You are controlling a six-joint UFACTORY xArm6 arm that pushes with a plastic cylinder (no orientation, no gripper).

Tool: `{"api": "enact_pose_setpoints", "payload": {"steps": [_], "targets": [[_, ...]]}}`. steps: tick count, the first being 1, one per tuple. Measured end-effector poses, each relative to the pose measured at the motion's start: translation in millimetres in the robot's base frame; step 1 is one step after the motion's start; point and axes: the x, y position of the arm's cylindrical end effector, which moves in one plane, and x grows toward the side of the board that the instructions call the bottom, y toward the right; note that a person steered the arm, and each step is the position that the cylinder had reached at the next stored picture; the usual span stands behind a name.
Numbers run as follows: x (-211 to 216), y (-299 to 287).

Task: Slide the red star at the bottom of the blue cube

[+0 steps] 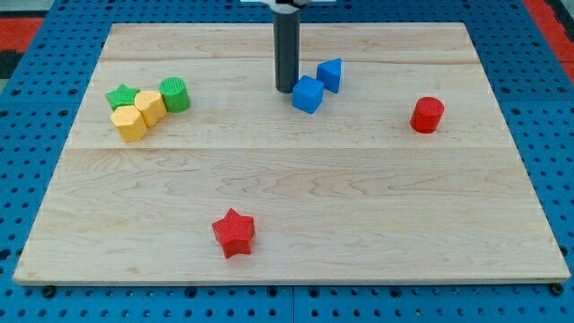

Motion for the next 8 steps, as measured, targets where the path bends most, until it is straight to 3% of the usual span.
{"api": "enact_pose_setpoints", "payload": {"steps": [1,2,3,4,5,7,8], "targets": [[82,-8],[165,-69],[220,-174],[263,-197],[262,-175],[165,-147],[138,-152]]}}
